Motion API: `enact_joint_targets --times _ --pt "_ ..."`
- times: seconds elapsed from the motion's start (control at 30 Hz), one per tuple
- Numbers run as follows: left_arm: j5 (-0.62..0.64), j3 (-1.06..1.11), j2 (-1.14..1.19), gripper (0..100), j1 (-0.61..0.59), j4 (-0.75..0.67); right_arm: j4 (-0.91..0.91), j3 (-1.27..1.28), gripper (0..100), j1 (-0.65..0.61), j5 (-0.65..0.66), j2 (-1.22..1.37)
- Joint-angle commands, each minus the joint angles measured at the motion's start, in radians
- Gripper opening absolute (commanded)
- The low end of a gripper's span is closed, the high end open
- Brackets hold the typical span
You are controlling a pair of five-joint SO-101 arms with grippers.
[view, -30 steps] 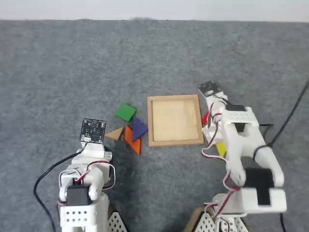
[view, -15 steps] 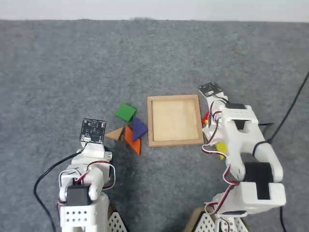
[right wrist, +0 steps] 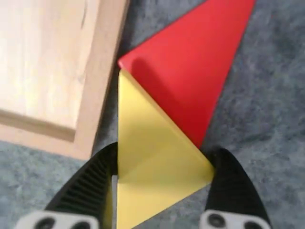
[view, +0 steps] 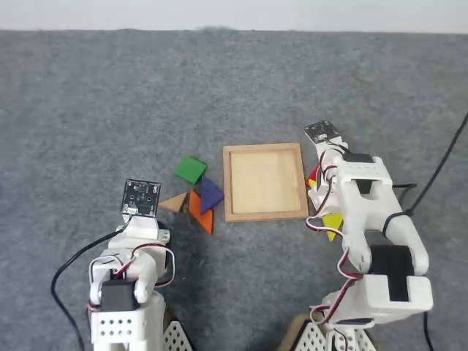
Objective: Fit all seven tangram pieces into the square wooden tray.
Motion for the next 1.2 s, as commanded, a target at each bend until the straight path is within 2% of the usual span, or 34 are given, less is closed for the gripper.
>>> enact_joint_targets --times 0.0,0.17,0.33,0.53,0.7,0.97,1.17 --pt "-0.006 -0.012 -0.009 5 -0.008 0.005 0.082 -0.064 12.9 -0.016 -0.023 -0.17" --pt "-0.006 -0.012 -0.009 5 -0.008 0.005 0.127 -0.064 12.9 -0.073 -0.028 -0.269" --pt "-0.006 -0.012 -0.009 5 -0.008 0.005 0.171 -0.189 12.9 -0.188 -0.12 -0.263" --pt "-0.006 -0.012 -0.009 5 -0.008 0.005 0.255 -0.486 12.9 -0.361 -0.249 -0.065" --pt "-0.006 -0.012 -0.009 5 -0.008 0.005 0.265 -0.666 12.9 -0.46 -0.391 0.171" --pt "-0.006 -0.012 -0.009 5 -0.008 0.005 0.211 -0.741 12.9 -0.506 -0.566 0.363" --pt "-0.006 -0.012 -0.009 5 -0.008 0.005 0.188 -0.74 12.9 -0.524 -0.589 0.407"
